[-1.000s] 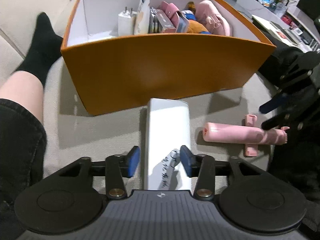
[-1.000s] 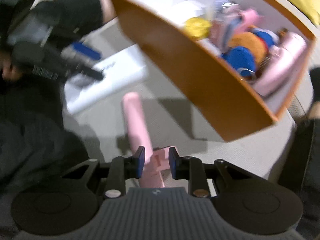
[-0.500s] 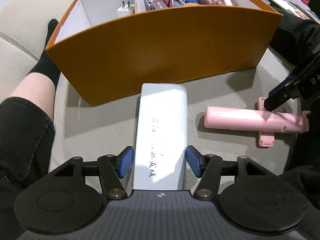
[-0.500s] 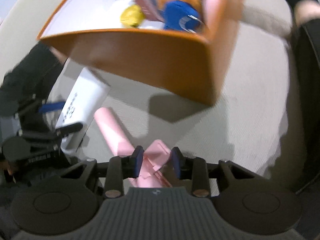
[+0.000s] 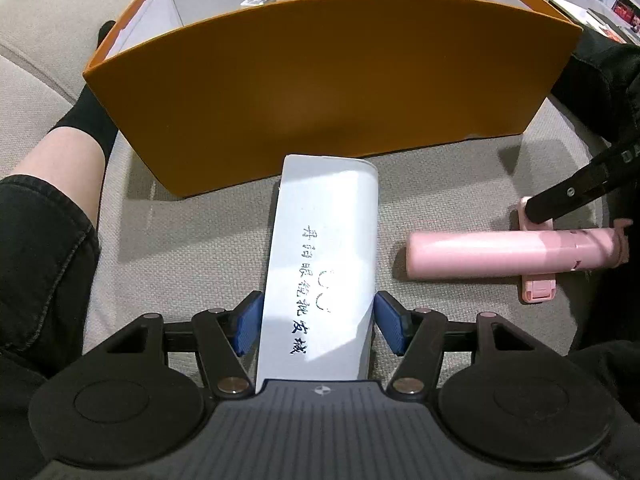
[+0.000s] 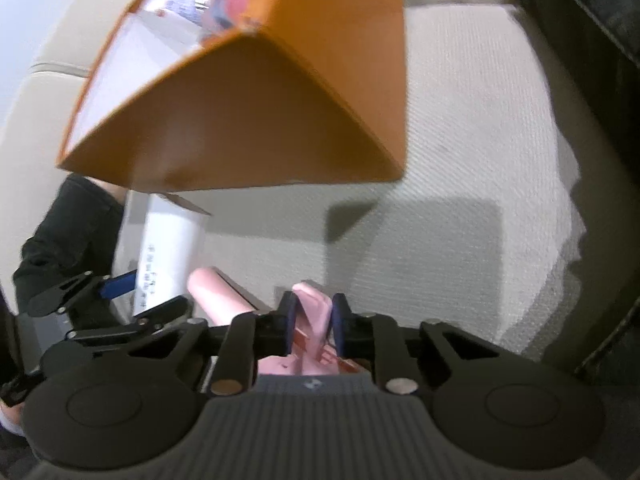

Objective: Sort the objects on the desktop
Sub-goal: 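Lift the white box with the left gripper while the right lifts the pink selfie stick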

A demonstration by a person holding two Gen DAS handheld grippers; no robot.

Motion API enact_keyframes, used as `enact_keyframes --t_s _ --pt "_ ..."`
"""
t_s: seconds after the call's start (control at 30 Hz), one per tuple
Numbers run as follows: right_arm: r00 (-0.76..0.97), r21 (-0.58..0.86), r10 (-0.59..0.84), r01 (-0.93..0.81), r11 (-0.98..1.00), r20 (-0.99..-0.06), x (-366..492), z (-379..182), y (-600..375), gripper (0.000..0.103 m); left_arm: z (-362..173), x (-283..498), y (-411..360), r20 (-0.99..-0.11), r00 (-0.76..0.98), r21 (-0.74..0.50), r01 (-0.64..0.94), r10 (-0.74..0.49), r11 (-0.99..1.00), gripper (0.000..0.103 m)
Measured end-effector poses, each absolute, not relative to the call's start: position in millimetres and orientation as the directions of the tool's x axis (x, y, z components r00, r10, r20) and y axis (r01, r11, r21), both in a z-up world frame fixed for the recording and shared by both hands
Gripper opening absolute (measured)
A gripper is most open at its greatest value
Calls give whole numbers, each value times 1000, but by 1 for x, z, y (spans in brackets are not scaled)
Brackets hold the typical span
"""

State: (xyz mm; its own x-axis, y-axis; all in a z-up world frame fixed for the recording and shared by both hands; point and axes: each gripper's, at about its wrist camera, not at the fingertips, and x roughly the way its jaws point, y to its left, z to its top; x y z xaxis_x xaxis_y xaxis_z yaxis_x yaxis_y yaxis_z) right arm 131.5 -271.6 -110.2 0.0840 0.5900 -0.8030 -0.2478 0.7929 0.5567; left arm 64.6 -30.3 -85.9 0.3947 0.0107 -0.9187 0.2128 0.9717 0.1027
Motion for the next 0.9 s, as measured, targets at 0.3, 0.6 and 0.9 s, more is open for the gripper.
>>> enact_keyframes --t_s 0.3,0.6,0.9 --pt "239 211 513 -711 670 -824 90 -46 -230 6 -85 63 -34 -919 393 115 216 22 970 70" --pt "357 -117 358 -830 545 -863 68 -49 -213 8 -86 66 -39 -919 393 133 208 42 969 71" --pt "343 -109 358 -836 538 -869 71 -50 -213 6 -86 65 -41 -908 418 133 212 34 968 70"
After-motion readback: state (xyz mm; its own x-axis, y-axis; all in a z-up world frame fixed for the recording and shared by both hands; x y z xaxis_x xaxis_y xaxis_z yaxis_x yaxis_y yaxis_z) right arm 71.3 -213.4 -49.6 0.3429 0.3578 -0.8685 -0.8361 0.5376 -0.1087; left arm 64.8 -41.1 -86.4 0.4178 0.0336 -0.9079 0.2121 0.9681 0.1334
